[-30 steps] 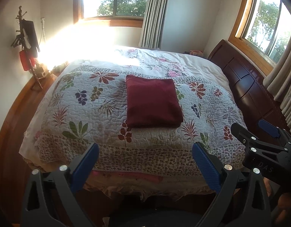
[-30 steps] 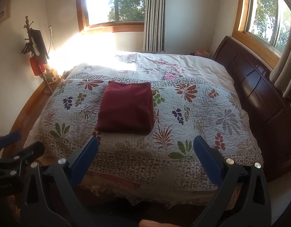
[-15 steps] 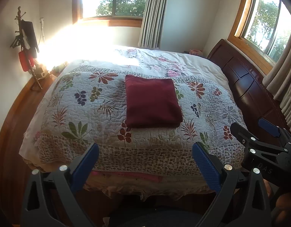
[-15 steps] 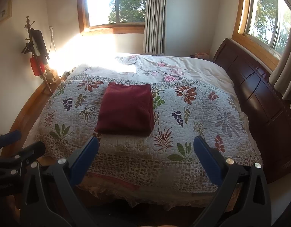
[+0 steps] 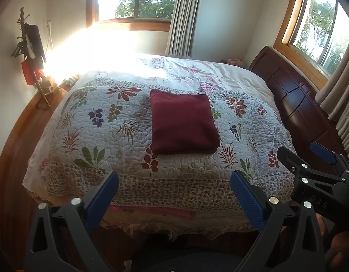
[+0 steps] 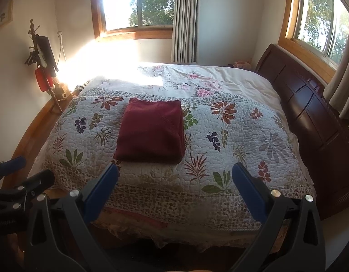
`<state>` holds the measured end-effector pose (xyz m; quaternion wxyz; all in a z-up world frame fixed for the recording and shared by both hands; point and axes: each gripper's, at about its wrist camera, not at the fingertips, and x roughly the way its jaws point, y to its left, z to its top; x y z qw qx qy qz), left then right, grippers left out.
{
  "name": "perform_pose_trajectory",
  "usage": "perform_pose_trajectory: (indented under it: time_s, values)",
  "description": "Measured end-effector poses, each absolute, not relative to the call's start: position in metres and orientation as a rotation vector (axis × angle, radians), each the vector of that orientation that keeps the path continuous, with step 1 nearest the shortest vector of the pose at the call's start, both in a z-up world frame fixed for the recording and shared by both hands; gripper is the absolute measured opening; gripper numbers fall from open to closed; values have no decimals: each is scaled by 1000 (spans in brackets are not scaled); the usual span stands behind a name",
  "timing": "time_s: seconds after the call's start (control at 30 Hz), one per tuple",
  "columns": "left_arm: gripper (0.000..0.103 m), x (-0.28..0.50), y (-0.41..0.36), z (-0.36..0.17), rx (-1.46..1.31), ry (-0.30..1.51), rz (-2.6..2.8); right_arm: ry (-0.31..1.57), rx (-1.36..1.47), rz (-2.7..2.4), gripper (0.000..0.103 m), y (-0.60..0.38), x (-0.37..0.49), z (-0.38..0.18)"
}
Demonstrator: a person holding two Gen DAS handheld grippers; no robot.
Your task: Fold small clothes
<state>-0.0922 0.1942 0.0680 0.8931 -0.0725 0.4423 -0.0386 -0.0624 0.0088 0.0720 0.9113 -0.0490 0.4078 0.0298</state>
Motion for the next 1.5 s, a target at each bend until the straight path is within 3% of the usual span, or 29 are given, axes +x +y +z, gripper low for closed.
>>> perform_pose_trajectory:
  time_s: [1.5]
  values:
    - [99,-66,202,61,-153,937,-97,868,-94,57,100,8,-44,61]
